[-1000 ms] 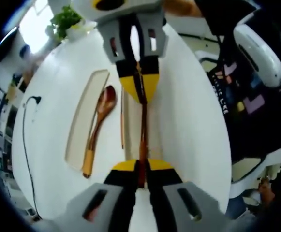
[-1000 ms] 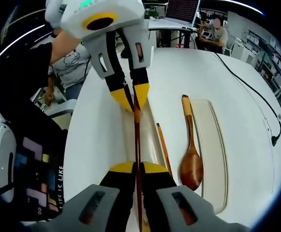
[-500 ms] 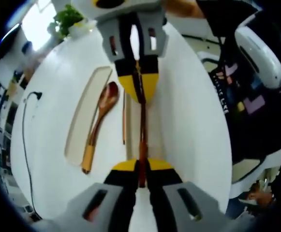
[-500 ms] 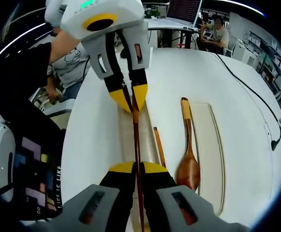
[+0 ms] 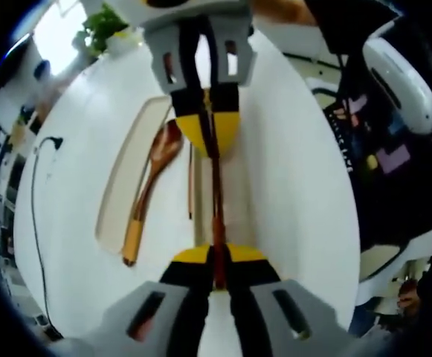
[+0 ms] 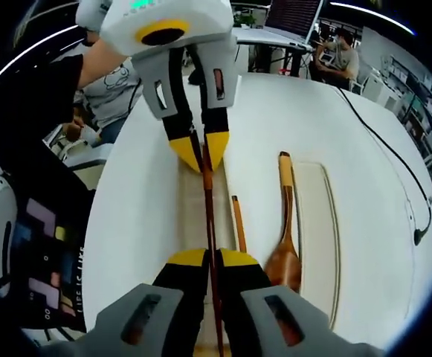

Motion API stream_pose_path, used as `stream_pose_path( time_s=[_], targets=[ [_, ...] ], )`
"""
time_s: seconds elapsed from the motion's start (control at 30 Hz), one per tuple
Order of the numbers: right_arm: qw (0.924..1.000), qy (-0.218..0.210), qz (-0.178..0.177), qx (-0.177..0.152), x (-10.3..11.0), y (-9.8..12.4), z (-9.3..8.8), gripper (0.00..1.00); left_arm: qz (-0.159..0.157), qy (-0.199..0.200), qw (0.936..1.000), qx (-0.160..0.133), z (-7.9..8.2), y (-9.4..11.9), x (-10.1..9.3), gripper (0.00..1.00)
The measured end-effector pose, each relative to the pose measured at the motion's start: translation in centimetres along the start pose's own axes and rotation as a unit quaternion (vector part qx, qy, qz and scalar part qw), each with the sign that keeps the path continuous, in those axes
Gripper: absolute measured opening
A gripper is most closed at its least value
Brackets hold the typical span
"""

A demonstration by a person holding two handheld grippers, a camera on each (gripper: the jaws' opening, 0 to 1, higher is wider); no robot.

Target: Arrange the utensils inside the cutlery case until each visible utensil rests in its matching compartment.

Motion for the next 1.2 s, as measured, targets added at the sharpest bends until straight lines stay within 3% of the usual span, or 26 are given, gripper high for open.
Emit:
stream_pose_path(
  time_s=[0.9, 1.2],
  targets=[
    [0.9995, 0.028, -0.011, -0.004, -0.31, -0.63, -0.77, 0.03, 0.020, -0.016, 0.9993, 0.027, -0.91, -0.56, 0.15, 0.07],
    [0.9992, 0.030, -0.018, -0.018, -0.29, -0.23, -0.34, 0.09, 0.033, -0.031, 0.9986, 0.026, -0.92, -0.39, 0.30, 0.11]
  ],
)
Point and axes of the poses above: the point that each gripper's makers call its tool centre point, and the gripper's own axes: y roughly backward along the fingers, x roughly to its left, z roughly out of its top, the point moved 1 cm from there along y, roughly backward along the fingers, and after that the axes turned 15 degrees about -y, right-handed, at the moved point
